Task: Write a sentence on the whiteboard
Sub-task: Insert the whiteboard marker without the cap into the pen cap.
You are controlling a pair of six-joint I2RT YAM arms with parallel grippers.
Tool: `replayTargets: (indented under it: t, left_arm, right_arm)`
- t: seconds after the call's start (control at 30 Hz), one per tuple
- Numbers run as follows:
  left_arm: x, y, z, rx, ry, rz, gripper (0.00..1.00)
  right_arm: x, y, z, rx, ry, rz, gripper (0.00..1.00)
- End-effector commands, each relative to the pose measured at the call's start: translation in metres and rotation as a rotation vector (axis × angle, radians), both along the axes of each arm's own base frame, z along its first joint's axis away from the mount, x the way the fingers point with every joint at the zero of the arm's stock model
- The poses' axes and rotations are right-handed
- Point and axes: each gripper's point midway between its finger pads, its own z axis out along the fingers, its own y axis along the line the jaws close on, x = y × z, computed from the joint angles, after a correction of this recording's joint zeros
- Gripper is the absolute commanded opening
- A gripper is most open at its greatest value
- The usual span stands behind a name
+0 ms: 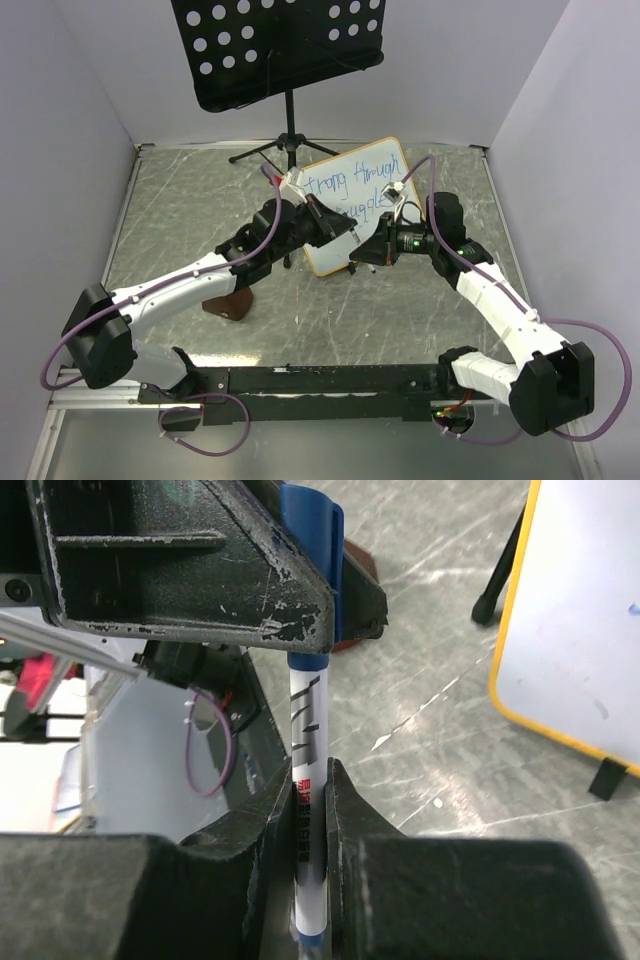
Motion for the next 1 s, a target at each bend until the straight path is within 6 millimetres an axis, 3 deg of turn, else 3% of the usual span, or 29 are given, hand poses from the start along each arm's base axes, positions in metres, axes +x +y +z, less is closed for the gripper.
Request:
replayTargets:
  t: [0.0,0.07,0.33,0.5,0.97]
  left_arm:
    - [-0.038,-0.02,-0.003,-0.077,0.062,-0.103,0.01]
    - [-0.05,-0.026,-0.004,-0.087,0.071,-0.124,0.01]
    - [-0.059,-0.034,-0.008,-0.093,0.094,-0.176,0.01]
    - [-0.065,-0.052,-0.012,-0.082,0.119,-0.264,0.01]
    - [-0.091,-0.083,-0.023,-0.082,0.168,-0.49,0.01]
  right_arm:
    - [0.017,0.004,0.024,0.039,-0.054,0.001,0.0]
    - [0.02,0.005,0.025,0.041,-0.048,0.0,0.0]
    - [0.036,0.003,0.021,0.047,-0.013,-0.025,0.0]
    - [0.045,-0.002,0.02,0.051,-0.011,-0.046,0.0]
    - [0.069,-0.027,0.011,0.042,0.006,-0.127,0.0]
